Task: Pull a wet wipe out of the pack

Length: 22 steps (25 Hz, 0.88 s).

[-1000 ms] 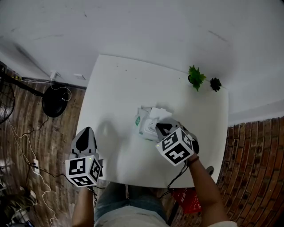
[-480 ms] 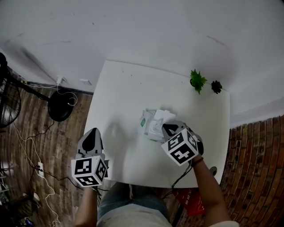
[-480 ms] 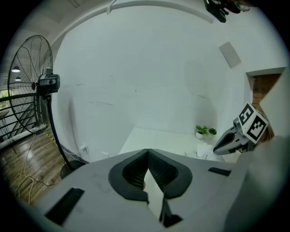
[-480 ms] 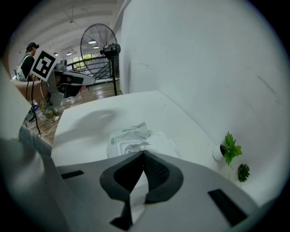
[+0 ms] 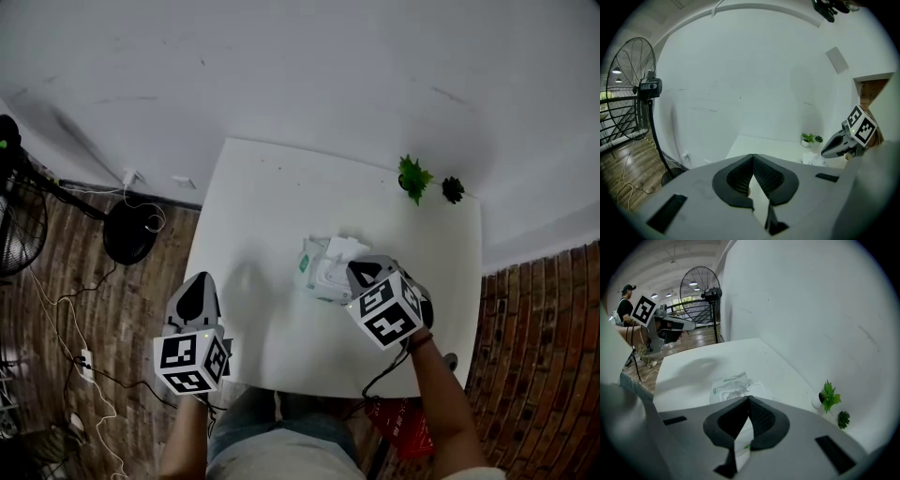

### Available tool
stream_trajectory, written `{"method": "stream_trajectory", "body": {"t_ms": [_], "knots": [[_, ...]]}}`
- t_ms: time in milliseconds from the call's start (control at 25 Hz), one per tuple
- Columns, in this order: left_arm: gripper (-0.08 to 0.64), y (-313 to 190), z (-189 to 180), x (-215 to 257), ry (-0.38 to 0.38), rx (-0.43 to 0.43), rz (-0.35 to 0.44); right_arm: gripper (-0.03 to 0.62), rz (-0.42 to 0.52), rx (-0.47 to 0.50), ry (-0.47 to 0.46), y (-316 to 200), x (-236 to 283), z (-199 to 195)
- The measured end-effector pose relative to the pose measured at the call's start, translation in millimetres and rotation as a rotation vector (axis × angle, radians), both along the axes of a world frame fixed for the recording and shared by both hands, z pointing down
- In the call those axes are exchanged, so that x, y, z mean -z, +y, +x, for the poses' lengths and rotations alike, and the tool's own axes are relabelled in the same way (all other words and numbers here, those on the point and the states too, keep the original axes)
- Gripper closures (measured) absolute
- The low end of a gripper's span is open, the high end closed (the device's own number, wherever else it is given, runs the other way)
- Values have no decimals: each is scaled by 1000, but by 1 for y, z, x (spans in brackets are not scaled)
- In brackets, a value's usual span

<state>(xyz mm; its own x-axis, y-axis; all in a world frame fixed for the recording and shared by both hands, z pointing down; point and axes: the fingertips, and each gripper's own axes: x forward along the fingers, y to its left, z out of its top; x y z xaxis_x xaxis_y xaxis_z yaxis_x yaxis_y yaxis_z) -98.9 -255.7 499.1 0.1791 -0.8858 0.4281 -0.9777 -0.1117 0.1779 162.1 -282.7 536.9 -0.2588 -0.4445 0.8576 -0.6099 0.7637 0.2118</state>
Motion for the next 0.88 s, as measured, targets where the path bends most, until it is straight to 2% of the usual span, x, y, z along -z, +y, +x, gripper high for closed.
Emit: {"method": "stream_trajectory", "body": {"t_ms": [880], "knots": [[560,0,-5,24,18,3,45,591,80,-64,-10,-3,38,7]]}}
